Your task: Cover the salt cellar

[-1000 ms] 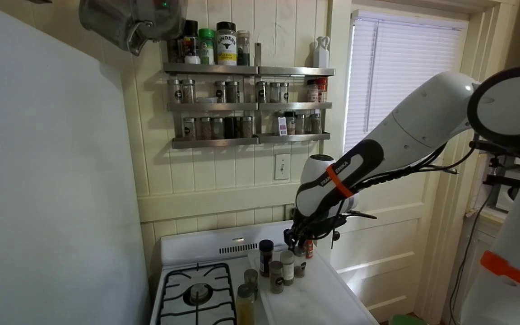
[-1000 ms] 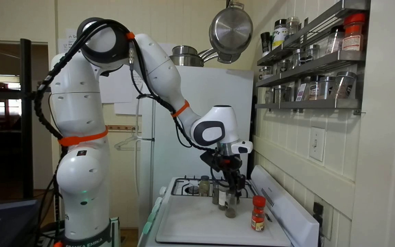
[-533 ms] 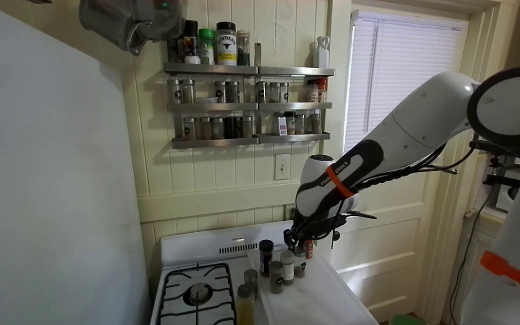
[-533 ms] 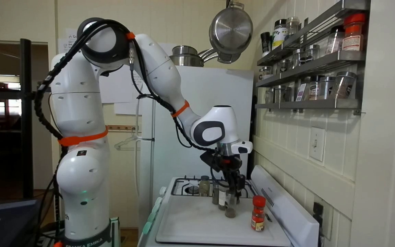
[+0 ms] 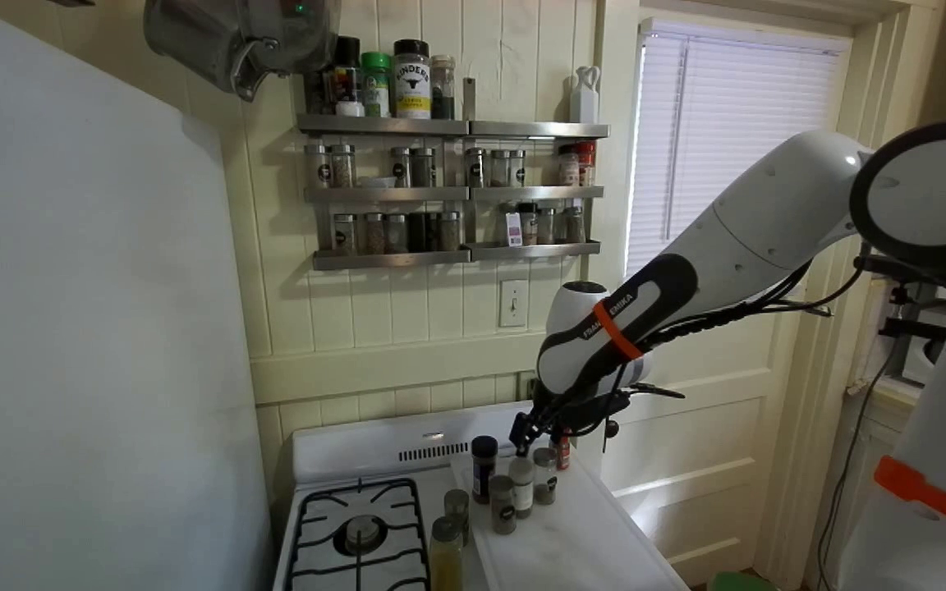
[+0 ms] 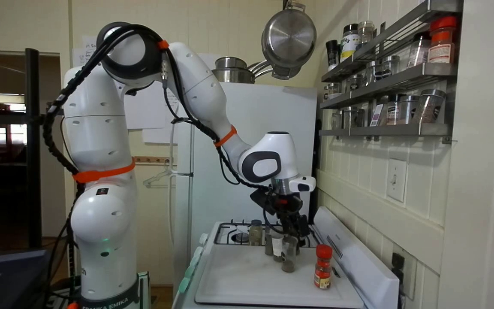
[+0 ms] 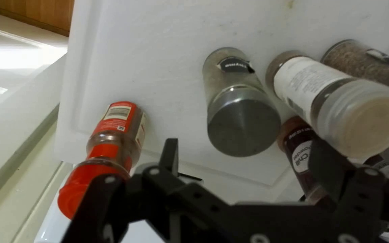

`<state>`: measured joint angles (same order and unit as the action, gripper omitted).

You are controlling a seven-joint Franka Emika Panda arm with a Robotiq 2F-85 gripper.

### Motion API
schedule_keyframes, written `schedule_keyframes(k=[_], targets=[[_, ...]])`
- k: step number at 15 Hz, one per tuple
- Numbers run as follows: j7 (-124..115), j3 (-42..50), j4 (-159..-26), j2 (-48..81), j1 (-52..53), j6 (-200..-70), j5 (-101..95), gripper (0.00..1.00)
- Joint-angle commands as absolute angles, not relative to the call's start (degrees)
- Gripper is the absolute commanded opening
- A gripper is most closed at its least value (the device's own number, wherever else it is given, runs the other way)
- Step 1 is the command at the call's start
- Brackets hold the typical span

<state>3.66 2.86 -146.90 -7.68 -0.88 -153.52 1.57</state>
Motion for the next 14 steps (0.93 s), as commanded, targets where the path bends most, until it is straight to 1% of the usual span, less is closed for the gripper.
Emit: schedule_keyframes(k=[1, 14], targets=[[4.06, 2.53, -147.34, -8.39, -0.73, -153.51, 2.04, 1.00], [2.59, 2.48, -146.87, -9.43, -1.42, -154.77, 0.74, 1.00]])
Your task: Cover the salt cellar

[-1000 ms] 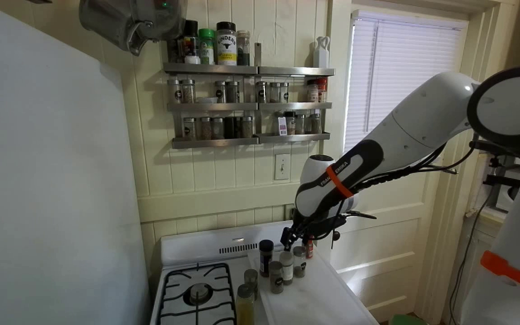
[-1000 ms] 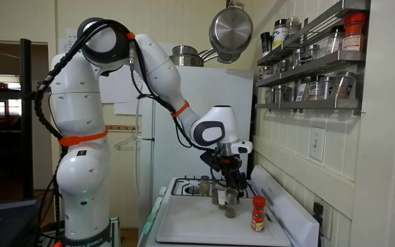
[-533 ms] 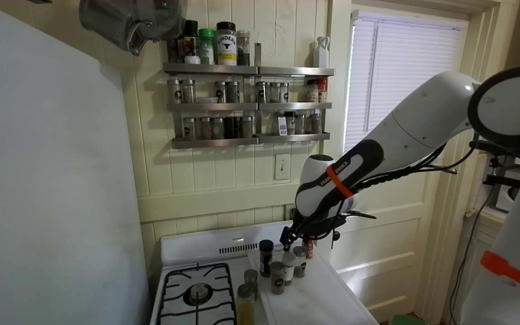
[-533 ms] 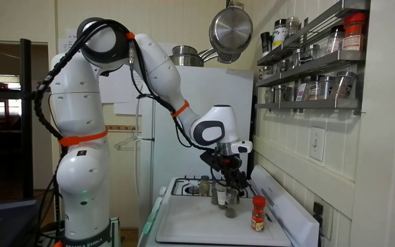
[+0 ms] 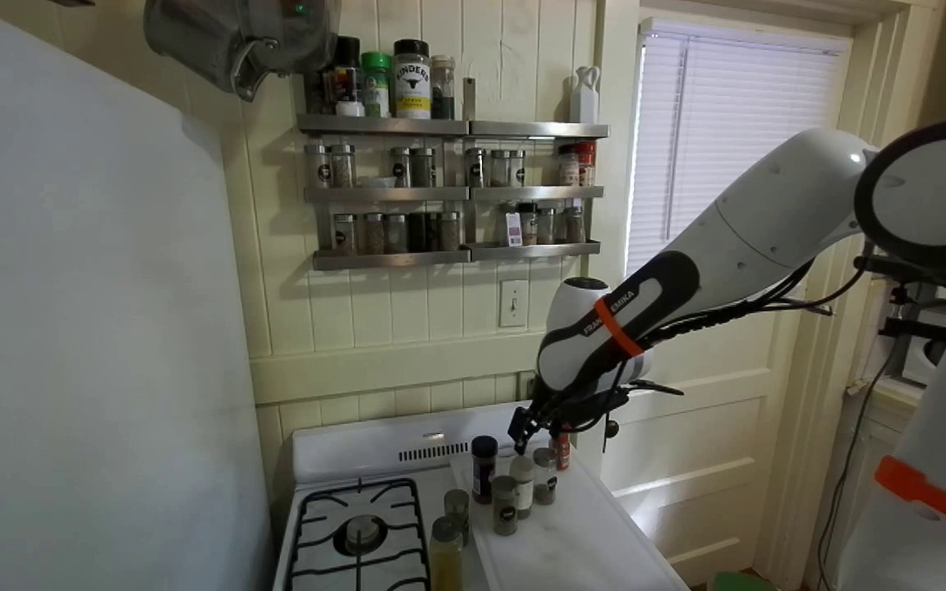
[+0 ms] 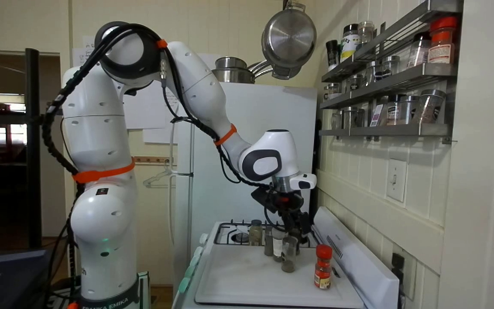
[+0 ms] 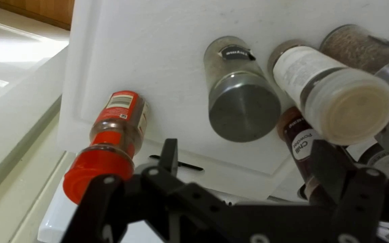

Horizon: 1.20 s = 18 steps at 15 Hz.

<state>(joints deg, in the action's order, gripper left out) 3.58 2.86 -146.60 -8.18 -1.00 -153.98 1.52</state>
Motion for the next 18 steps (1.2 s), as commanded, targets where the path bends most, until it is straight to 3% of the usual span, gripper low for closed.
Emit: schedule_keyframes(k=[1, 18], targets=[[2.48, 2.46, -146.85, -9.79, -1.47, -154.61, 0.57, 1.00], [3.21, 2.47, -147.82, -17.14, -1.08, -142.54, 1.09, 1.00]])
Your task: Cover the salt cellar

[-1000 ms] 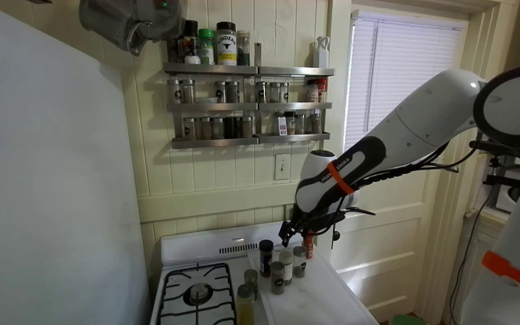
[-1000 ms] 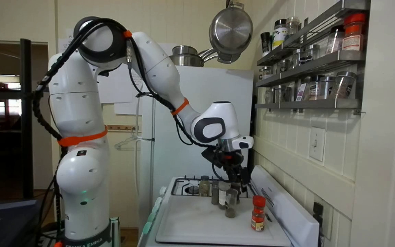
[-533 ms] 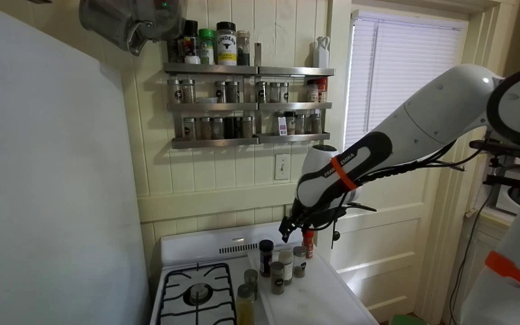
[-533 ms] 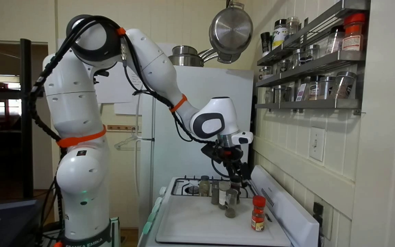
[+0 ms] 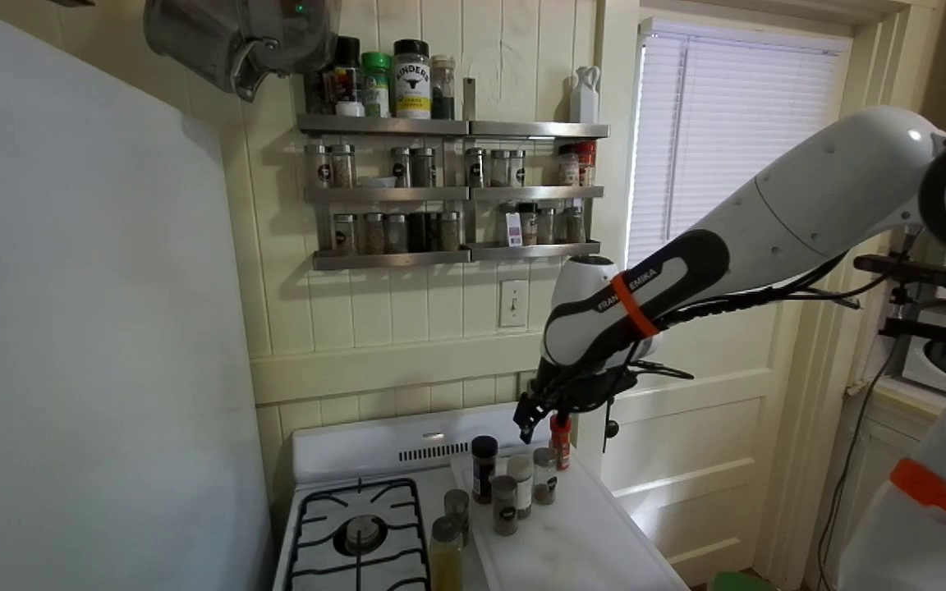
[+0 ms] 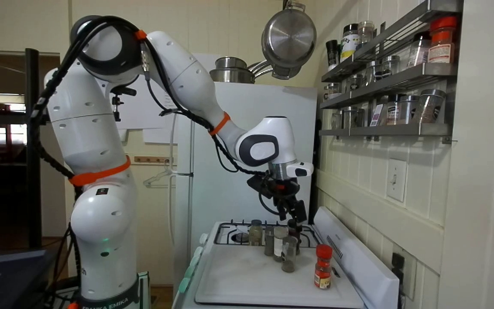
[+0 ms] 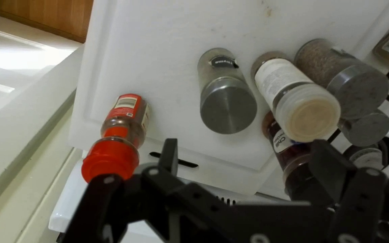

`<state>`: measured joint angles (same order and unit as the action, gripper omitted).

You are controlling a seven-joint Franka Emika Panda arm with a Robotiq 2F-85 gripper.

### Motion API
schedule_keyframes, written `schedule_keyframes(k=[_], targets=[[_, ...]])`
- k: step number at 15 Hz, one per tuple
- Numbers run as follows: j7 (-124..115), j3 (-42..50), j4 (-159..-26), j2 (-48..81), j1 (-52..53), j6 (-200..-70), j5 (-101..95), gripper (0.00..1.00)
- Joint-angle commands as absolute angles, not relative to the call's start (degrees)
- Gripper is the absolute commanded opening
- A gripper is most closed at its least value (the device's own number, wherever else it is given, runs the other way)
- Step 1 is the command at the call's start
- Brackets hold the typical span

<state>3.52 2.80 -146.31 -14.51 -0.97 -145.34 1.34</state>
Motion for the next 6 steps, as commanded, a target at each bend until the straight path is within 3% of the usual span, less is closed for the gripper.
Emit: schedule_keyframes(k=[1, 6], targets=[[3.23, 2.48, -147.99, -17.51, -1.08, -141.99, 1.09, 1.00], [3.50, 2.70, -147.34, -16.47, -1.05, -143.27, 1.35, 1.00]])
